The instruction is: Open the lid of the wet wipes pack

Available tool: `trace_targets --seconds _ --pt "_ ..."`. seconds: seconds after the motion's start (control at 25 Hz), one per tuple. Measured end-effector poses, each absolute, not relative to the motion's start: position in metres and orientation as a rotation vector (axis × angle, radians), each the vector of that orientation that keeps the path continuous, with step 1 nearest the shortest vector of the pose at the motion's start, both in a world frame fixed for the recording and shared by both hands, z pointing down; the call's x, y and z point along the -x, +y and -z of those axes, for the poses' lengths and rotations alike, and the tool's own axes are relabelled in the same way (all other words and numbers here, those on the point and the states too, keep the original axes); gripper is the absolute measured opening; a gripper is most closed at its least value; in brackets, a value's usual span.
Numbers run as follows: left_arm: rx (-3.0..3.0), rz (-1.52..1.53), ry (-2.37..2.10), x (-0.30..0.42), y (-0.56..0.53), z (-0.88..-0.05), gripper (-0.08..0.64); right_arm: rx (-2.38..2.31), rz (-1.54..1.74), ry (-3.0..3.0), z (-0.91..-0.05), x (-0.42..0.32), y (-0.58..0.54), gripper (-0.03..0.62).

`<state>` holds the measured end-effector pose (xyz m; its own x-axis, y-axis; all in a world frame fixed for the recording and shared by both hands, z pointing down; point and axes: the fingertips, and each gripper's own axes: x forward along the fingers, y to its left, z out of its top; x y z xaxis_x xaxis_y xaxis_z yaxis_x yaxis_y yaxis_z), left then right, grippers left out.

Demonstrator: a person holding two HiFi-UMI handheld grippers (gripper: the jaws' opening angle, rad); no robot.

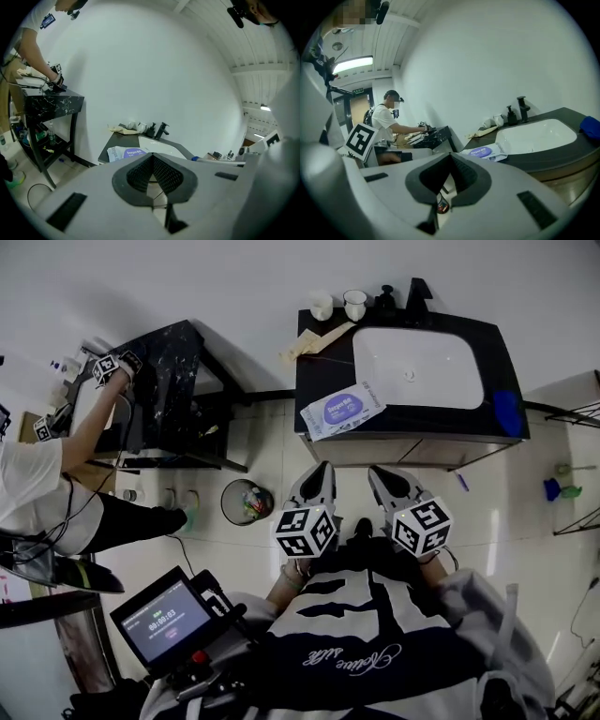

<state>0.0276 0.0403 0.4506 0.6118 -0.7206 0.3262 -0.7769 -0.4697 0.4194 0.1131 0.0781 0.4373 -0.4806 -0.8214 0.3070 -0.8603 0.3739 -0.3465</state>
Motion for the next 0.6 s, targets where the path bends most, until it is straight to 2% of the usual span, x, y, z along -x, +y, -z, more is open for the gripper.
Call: trace_targets --seconds 0.6 --pt "-2.217 -0.343 -1.239 -0.038 0.008 -0.501 -0.002 -1.387 -0.765 -2.523 -0.485 -0.133 0.035 -0.002"
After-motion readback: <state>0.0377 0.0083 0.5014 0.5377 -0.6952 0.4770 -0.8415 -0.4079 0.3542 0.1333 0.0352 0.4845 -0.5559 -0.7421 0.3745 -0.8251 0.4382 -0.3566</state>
